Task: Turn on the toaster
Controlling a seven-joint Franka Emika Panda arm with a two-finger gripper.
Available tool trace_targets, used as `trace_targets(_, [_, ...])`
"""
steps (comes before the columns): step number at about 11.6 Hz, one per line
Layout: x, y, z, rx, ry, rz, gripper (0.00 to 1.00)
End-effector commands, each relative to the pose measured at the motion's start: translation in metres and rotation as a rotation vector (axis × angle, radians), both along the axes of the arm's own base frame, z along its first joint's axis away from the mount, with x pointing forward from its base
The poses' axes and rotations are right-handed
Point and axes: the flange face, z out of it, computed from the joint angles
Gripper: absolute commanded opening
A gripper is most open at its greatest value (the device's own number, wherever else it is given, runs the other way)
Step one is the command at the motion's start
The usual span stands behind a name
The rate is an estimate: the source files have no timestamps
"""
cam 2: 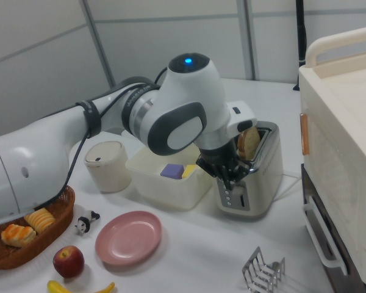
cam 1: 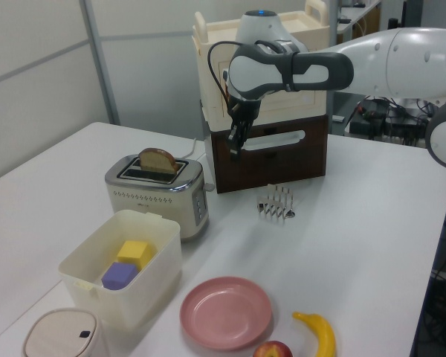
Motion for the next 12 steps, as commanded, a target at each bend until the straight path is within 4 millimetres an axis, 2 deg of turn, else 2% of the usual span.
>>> trace_targets(1, [0.010, 0.000, -0.020, 0.035, -0.062, 0.038, 0.00])
trace_targets(5, [0.028, 0.007, -0.048, 0.041, -0.115, 0.028, 0.00])
trace_targets(12, [0.045, 0.036, -0.074, 0.045, -0.145, 0.061, 0.00])
